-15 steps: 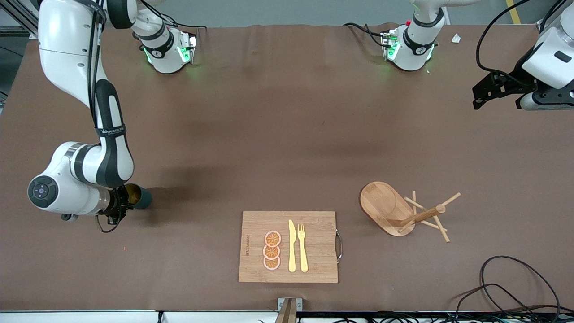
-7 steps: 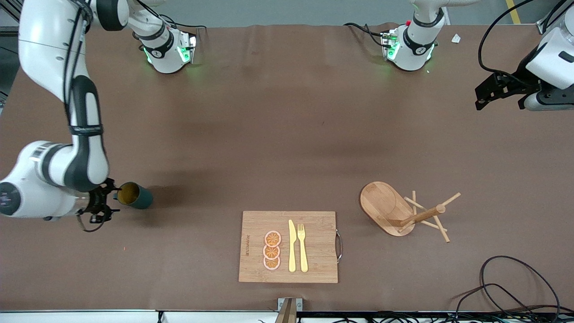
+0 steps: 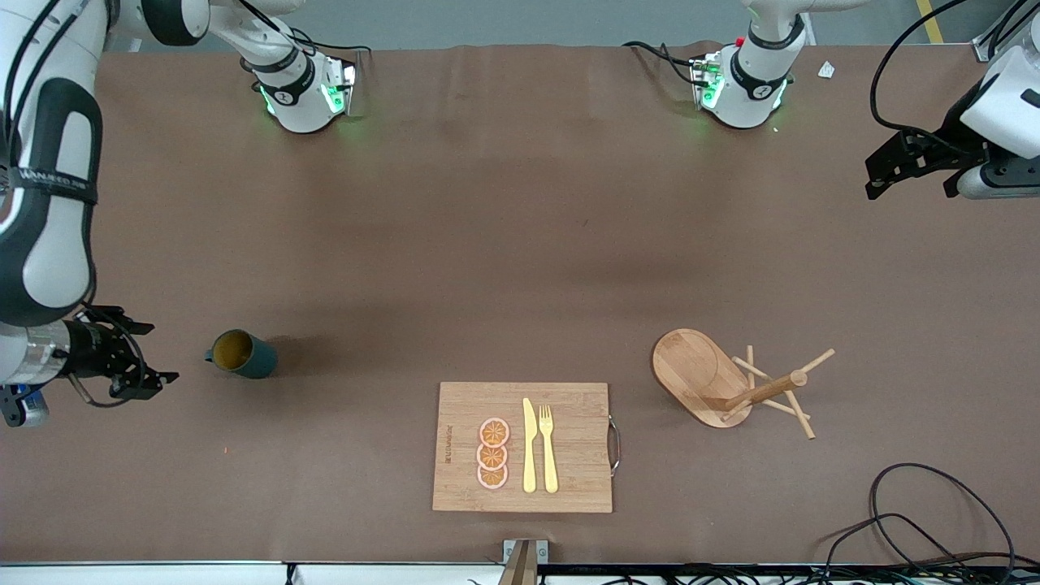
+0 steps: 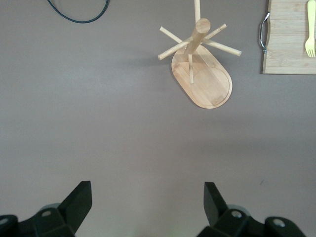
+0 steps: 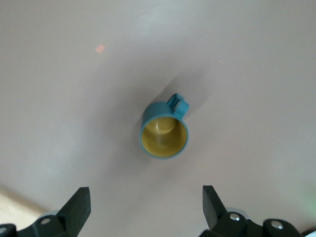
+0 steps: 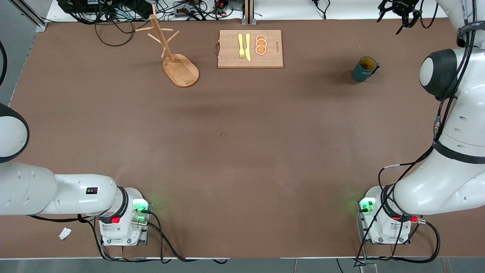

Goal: Transfer cup from left to right arm and place

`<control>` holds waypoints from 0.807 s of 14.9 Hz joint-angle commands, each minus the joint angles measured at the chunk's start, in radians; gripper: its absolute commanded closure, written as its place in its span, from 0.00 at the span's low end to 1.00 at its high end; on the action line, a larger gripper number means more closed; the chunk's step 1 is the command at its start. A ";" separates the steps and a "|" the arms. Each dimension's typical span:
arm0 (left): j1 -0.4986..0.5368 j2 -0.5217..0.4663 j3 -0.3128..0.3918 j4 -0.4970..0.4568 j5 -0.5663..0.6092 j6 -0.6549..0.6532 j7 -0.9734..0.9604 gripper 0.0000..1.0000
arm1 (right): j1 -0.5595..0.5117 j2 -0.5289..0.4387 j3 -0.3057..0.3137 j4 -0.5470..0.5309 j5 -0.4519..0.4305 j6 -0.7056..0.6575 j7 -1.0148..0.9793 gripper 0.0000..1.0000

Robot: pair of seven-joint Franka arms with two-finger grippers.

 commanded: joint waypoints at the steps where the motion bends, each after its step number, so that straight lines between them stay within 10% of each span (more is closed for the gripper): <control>1: 0.005 -0.001 0.002 0.005 -0.004 0.005 0.011 0.00 | -0.030 -0.102 0.010 -0.031 0.012 -0.055 -0.488 0.00; 5: 0.006 -0.001 0.002 0.007 -0.003 0.005 0.012 0.00 | 0.027 -0.248 0.018 -0.085 -0.119 -0.062 -0.604 0.00; 10: 0.006 0.001 0.003 0.008 -0.003 0.009 0.012 0.00 | 0.104 -0.599 0.019 -0.492 -0.251 0.176 -0.698 0.00; 12: 0.006 0.001 0.003 0.008 -0.001 0.010 0.012 0.00 | 0.121 -0.617 0.021 -0.498 -0.256 0.167 -0.699 0.00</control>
